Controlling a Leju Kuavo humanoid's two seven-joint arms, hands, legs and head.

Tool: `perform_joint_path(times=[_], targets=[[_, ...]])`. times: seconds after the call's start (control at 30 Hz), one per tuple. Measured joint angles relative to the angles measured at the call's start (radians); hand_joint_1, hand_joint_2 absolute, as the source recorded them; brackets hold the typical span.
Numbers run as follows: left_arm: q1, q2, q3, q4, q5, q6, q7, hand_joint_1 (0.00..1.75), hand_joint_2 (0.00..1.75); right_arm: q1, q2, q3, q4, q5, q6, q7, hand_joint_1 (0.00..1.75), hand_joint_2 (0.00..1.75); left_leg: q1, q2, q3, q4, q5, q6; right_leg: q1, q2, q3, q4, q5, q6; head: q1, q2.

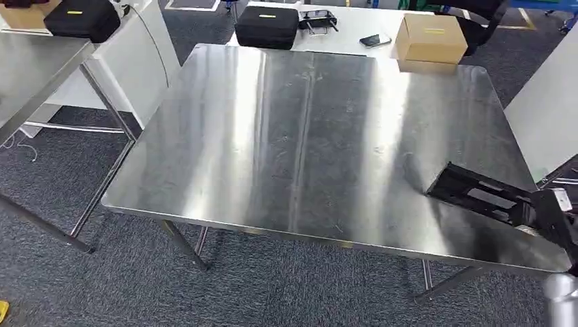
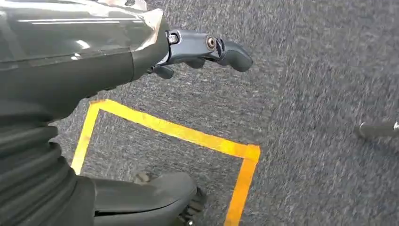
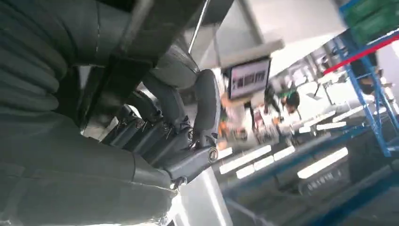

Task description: Take the parts from the cabinet and place them on the table.

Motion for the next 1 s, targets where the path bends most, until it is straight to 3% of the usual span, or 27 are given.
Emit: perform_joint_path(times=[0.03,0.07,0.1,0.17,0.3,0.5,0.8,1.0], targets=[[-0.001,0.002,-0.002,0.000,-0.002,-0.003,0.004,0.00,1.75,-0.020,-0.008,0.010,0.019,0.037,-0.006,0.010,1.75,1.75,0.003,-0.001,0.043,-0.091,0.045,0.001,0.000,0.005,0.001,0.002,0.000,0.001,-0.001,0.000],[-0.001,0.003,-0.004,0.000,-0.004,-0.003,0.004,0.00,1.75,-0.045,-0.014,0.019,0.034,0.072,-0.007,0.023,1.75,1.75,0.006,-0.010,0.074,-0.163,0.066,0.005,0.000,0.010,-0.002,0.005,-0.002,0.005,-0.002,0.000],[-0.002,0.004,-0.007,0.000,-0.005,-0.005,0.006,0.00,1.75,-0.077,-0.022,0.031,0.055,0.118,-0.006,0.040,1.75,1.75,0.004,-0.015,0.073,-0.172,0.062,0.005,0.012,0.017,-0.007,0.012,-0.003,0.013,0.000,0.000],[-0.004,0.002,-0.010,0.000,-0.010,-0.005,0.018,0.00,1.75,-0.138,-0.032,0.056,0.084,0.185,0.003,0.058,1.75,1.75,0.000,-0.012,0.069,-0.174,0.068,0.003,0.015,0.018,-0.014,0.014,-0.004,0.014,0.000,0.000],[-0.014,0.004,-0.011,0.000,-0.020,-0.003,0.032,0.00,1.75,-0.249,-0.033,0.118,0.124,0.272,0.056,0.082,1.75,1.75,-0.010,-0.014,0.064,-0.173,0.076,0.016,0.009,0.016,-0.013,0.004,0.005,0.028,0.001,0.000],[-0.022,0.003,-0.012,0.000,-0.036,-0.004,0.037,0.00,1.75,-0.376,0.007,0.231,0.147,0.334,0.128,0.104,1.75,1.75,-0.013,-0.018,0.061,-0.172,0.079,0.020,0.006,0.012,-0.013,0.002,0.009,0.033,0.001,0.000],[-0.030,0.005,-0.013,0.000,-0.051,-0.014,0.041,0.00,1.75,-0.432,0.066,0.316,0.153,0.342,0.144,0.116,1.75,1.75,-0.009,-0.020,0.060,-0.173,0.079,0.021,0.009,0.008,-0.014,0.002,0.009,0.034,0.000,0.000],[-0.054,0.011,-0.047,0.000,-0.126,0.011,0.114,0.00,1.75,-0.422,0.142,0.392,0.146,0.355,0.213,0.085,1.75,1.75,-0.005,-0.019,0.061,-0.173,0.079,0.020,0.013,0.008,-0.014,0.002,0.009,0.034,0.001,0.000]])
